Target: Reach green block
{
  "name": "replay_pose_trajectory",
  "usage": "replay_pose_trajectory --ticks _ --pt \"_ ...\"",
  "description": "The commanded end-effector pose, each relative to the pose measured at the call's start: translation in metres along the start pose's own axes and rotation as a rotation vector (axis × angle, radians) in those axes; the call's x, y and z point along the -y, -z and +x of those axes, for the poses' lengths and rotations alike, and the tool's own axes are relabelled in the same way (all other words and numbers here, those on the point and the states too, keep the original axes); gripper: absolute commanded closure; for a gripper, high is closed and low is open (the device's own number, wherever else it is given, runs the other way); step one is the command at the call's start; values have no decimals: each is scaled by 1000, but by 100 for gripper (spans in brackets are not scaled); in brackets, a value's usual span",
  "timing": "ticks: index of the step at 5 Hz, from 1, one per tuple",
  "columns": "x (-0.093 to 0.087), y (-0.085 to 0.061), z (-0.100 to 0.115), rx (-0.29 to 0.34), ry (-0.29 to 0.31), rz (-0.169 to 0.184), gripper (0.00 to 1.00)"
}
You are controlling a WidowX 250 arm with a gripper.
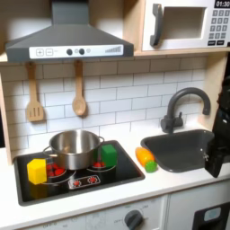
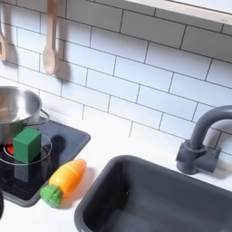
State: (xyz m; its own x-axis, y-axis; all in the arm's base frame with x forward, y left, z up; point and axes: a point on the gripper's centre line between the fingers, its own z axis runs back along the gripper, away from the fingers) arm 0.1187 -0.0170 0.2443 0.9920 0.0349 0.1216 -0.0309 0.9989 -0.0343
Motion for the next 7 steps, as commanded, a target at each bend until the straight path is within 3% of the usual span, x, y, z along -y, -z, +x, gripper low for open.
replay_pose_trajectory --ticks 1,2,3,7 --pt "0 0 0 -2 0 0 0" --pt "3 -1 17 20 -16 5 0" --pt "0 6 25 2 -28 17 0" --pt "-32 10 97 52 -25 62 0"
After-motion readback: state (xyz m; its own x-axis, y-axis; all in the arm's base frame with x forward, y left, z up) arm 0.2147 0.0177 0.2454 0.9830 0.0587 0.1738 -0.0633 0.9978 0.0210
